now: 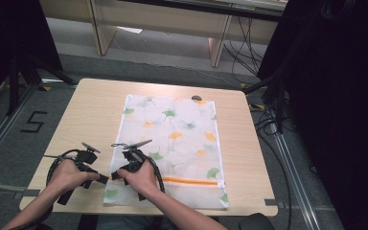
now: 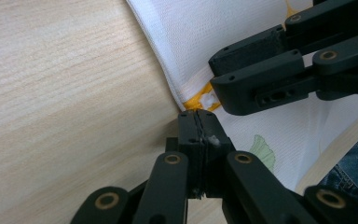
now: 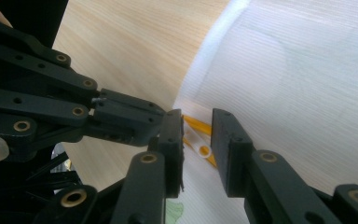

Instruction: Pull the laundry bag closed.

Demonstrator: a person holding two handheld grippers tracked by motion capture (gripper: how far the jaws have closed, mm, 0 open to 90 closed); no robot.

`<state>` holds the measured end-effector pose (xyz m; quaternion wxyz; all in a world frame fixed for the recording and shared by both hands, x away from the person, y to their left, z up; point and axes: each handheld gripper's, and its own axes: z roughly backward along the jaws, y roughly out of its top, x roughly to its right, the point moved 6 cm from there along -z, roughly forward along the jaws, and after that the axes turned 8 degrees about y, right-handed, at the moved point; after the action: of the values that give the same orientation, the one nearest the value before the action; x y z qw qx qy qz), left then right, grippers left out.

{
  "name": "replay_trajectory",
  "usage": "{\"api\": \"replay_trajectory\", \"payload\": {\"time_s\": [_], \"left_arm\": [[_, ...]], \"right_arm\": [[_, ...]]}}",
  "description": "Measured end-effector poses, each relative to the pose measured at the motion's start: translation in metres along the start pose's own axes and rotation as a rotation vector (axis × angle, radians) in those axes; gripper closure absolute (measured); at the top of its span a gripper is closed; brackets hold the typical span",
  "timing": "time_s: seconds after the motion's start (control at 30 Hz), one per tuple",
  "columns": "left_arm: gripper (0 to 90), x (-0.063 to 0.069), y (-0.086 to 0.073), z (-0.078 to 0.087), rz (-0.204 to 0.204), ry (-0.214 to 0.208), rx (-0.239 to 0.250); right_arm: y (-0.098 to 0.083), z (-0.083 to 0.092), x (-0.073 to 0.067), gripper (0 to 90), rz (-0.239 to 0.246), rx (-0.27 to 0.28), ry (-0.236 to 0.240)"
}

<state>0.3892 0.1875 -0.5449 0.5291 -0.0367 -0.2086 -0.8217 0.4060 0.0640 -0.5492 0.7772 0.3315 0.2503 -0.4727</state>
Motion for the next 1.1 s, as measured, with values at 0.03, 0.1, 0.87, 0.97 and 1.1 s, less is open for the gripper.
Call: {"api": "replay_trajectory", "payload": {"time_s": [0.03, 0.1, 0.87, 0.97, 1.1], "left_arm": [[88.6, 0.0001, -0.0001, -0.0001, 0.001, -0.001, 0.000], [88.6, 0.0004, -0.0001, -0.0002, 0.002, -0.002, -0.001], [88.1, 0.0008, -0.0013, -0.0022, 0.002, 0.002, -0.014], [87.9, 0.0024, 0.0000, 0.0013, 0.004, -0.008, 0.000], [87.9, 0.0042, -0.0009, 0.0017, 0.001, -0.008, -0.007]], "right_arm": [[-0.0004, 0.0001, -0.0005, 74.8, -0.007, -0.003, 0.002], [-0.0013, 0.0013, -0.0017, 74.9, -0.039, -0.008, 0.007], [0.0001, 0.0007, 0.0067, 74.9, 0.050, 0.023, 0.046], [-0.0009, -0.0010, 0.0053, 74.6, 0.049, 0.025, 0.042], [-0.0033, 0.0012, 0.0019, 76.8, -0.033, -0.003, 0.029]]}}
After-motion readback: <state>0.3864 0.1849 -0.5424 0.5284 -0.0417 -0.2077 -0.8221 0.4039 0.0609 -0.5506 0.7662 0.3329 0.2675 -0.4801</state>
